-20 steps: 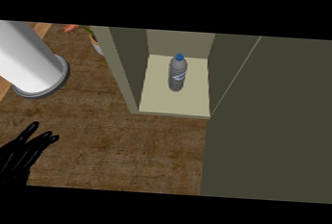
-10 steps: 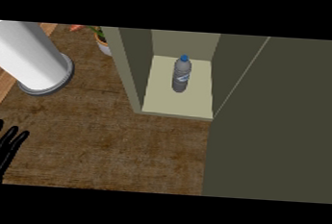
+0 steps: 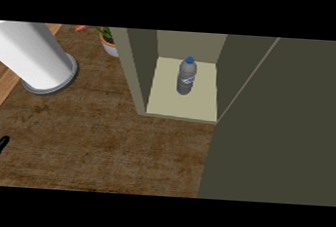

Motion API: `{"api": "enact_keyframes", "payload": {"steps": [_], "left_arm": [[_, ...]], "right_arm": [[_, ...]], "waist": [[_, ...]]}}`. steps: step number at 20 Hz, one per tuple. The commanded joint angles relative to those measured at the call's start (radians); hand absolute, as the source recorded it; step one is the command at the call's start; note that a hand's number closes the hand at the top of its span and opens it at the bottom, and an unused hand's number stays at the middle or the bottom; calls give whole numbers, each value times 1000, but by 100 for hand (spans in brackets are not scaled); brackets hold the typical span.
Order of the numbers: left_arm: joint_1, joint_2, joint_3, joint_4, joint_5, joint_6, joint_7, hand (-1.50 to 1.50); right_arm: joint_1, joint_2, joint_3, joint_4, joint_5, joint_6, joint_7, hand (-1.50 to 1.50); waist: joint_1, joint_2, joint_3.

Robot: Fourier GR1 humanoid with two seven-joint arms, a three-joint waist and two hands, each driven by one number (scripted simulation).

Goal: Pick up the bottled water, place it into the cabinet and close the cabinet

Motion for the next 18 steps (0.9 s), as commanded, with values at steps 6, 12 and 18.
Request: {"api": "enact_keyframes", "payload": {"steps": [6, 12, 18], "left_arm": [[70, 47, 63, 3, 28, -87, -29, -150], [98, 71, 112, 39, 45, -140, -46, -150], [120, 92, 164, 45, 67, -191, -65, -150]], "right_arm": [[-194, 75, 159, -139, 149, -224, 190, 150], [-374, 167, 260, -73, 151, -343, 283, 150], [-546, 313, 295, 39, 177, -478, 349, 150]], "waist": [[17, 4, 0], [35, 8, -1], [63, 20, 4]]}}
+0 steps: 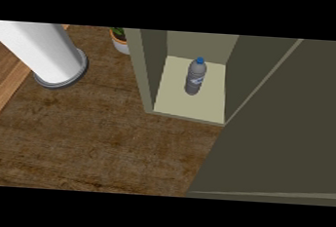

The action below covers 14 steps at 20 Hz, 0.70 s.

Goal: Pick up the bottled water, place it into the cabinet and close the cabinet

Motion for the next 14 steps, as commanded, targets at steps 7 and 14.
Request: {"api": "enact_keyframes", "payload": {"steps": [7, 14], "left_arm": [[54, 36, 67, 19, 31, -113, -23, -150], [125, 44, 164, 56, 72, -203, -55, -150]], "right_arm": [[-333, 227, 118, 178, -15, -157, 235, 150], [-720, 291, 114, 401, -206, -240, 268, 150]], "waist": [[54, 25, 7], [13, 24, 18]]}}
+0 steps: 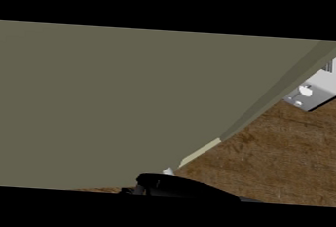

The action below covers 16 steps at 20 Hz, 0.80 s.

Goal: Pick up the bottled water, place it into the cabinet and close the cabinet

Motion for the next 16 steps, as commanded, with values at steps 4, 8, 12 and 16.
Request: {"api": "enact_keyframes", "payload": {"steps": [4, 8, 12, 16], "left_arm": [[122, -14, 99, 39, 19, -104, -40, -150], [194, -52, 159, 96, 10, -182, -72, -150], [250, -94, 237, 86, 19, -236, -76, -150], [260, -133, 265, 98, -14, -274, -47, -150]], "right_arm": [[-348, 41, -34, 283, -168, -160, -2, 150], [-368, 42, -129, 403, -282, -126, -6, 150], [-353, 42, -191, 485, -299, -65, 11, 150], [-302, 42, -232, 589, -278, 56, -47, 150]], "waist": [[-41, 0, 6], [-83, 3, 8], [-108, 2, 9], [-119, 5, 9]]}}
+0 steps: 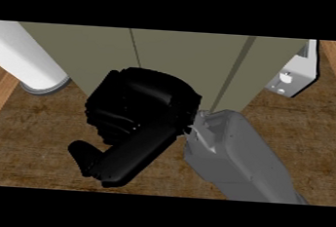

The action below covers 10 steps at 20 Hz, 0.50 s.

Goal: Pick up the bottled water, place it into the cabinet and close the cabinet

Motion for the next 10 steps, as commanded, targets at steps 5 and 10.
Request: {"api": "enact_keyframes", "payload": {"steps": [5, 10], "left_arm": [[33, -37, 97, -14, 46, -96, 56, -150], [24, -104, 88, -51, -14, -101, 78, -150]], "right_arm": [[-16, -10, -124, 286, 56, 157, -133, 150], [-42, -76, -201, 374, 109, 263, -223, 150]], "waist": [[-12, 6, 1], [-15, 5, 1]]}}
